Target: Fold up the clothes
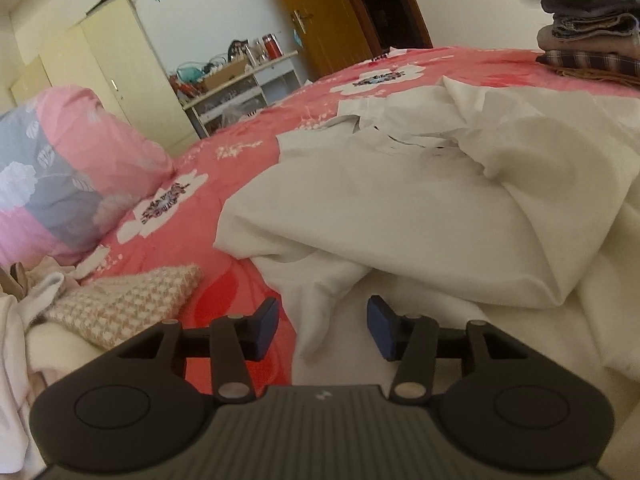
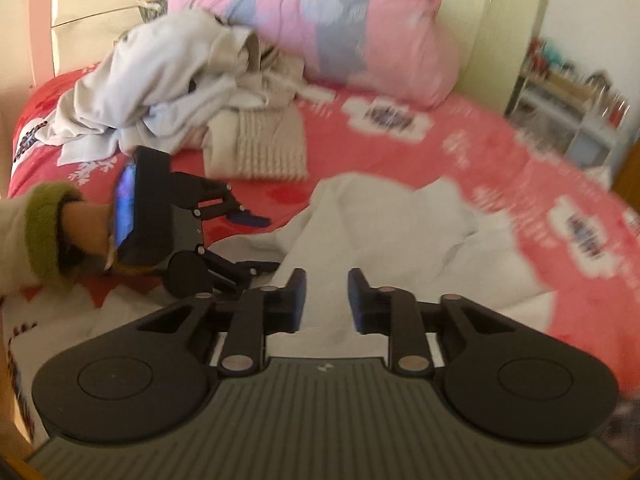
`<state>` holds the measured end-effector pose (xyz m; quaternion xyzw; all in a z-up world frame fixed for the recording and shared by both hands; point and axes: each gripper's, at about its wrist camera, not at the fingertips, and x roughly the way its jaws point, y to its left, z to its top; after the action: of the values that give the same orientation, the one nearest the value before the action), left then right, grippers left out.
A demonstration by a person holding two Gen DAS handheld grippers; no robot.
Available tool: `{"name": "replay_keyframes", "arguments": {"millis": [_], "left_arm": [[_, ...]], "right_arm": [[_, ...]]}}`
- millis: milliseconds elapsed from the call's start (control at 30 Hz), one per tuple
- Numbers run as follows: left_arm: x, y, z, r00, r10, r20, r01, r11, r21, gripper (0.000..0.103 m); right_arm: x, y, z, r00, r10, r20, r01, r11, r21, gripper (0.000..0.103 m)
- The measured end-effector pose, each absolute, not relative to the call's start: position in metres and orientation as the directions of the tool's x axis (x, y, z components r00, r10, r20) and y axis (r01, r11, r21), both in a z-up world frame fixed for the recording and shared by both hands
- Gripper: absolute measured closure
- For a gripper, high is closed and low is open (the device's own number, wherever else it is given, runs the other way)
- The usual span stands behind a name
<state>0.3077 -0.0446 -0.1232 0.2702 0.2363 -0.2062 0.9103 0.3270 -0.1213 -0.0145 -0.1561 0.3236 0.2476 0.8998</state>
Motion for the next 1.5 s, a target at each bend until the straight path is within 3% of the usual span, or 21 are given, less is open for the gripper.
{"name": "replay_keyframes", "arguments": {"millis": [167, 367, 467, 500, 567, 700, 967, 1067, 1133, 1200, 1300, 1433, 1500], "left_arm": [[0.306, -0.044, -0.126, 0.797, -0.271, -0.539, 0.523, 0.756, 0.394, 0.068], [0.298, -0.053, -0.133, 0.812, -0.269, -0.518, 0.529, 0.715, 0.457, 0.084], [0.294, -0.058, -0.136, 0.822, -0.262, -0.506, 0.525, 0.693, 0.494, 0.094], [0.293, -0.058, -0.137, 0.824, -0.262, -0.503, 0.524, 0.691, 0.498, 0.099], [0.294, -0.057, -0.136, 0.822, -0.266, -0.504, 0.527, 0.693, 0.493, 0.100], [0.294, -0.055, -0.136, 0.818, -0.258, -0.514, 0.531, 0.683, 0.501, 0.101], [0.300, -0.054, -0.141, 0.819, -0.233, -0.524, 0.526, 0.668, 0.526, 0.101], [0.302, -0.053, -0.140, 0.815, -0.236, -0.529, 0.529, 0.676, 0.512, 0.100], [0.303, -0.052, -0.140, 0.813, -0.239, -0.532, 0.530, 0.681, 0.504, 0.099], [0.302, -0.052, -0.140, 0.813, -0.239, -0.531, 0.529, 0.685, 0.502, 0.098], [0.299, -0.053, -0.139, 0.815, -0.237, -0.529, 0.526, 0.687, 0.502, 0.097], [0.298, -0.055, -0.140, 0.819, -0.231, -0.525, 0.520, 0.687, 0.508, 0.096], [0.298, -0.055, -0.141, 0.821, -0.229, -0.523, 0.518, 0.685, 0.512, 0.095]], "right_arm": [[0.393, -0.087, -0.060, 0.600, 0.356, -0.717, -0.560, 0.826, -0.059, 0.078], [0.481, -0.071, -0.091, 0.523, 0.415, -0.744, -0.469, 0.869, 0.155, 0.073], [0.502, -0.058, -0.113, 0.517, 0.320, -0.794, -0.471, 0.881, 0.048, 0.074], [0.505, -0.056, -0.119, 0.515, 0.292, -0.806, -0.475, 0.880, 0.014, 0.087], [0.505, -0.060, -0.117, 0.542, 0.288, -0.789, -0.451, 0.892, 0.015, 0.101], [0.505, -0.092, -0.094, 0.612, 0.394, -0.686, -0.369, 0.909, 0.193, 0.102], [0.539, -0.134, -0.115, 0.685, 0.291, -0.668, -0.157, 0.954, 0.255, 0.100], [0.522, -0.143, -0.105, 0.685, 0.373, -0.626, -0.202, 0.923, 0.328, 0.098], [0.499, -0.140, -0.091, 0.688, 0.408, -0.600, -0.288, 0.913, 0.290, 0.098], [0.464, -0.140, -0.076, 0.705, 0.406, -0.582, -0.383, 0.908, 0.169, 0.091], [0.397, -0.146, -0.062, 0.748, 0.350, -0.564, -0.457, 0.888, -0.056, 0.059], [0.340, -0.151, -0.070, 0.770, 0.220, -0.599, -0.448, 0.854, -0.263, 0.044], [0.333, -0.166, -0.075, 0.761, 0.175, -0.624, -0.388, 0.895, -0.222, 0.044]]}}
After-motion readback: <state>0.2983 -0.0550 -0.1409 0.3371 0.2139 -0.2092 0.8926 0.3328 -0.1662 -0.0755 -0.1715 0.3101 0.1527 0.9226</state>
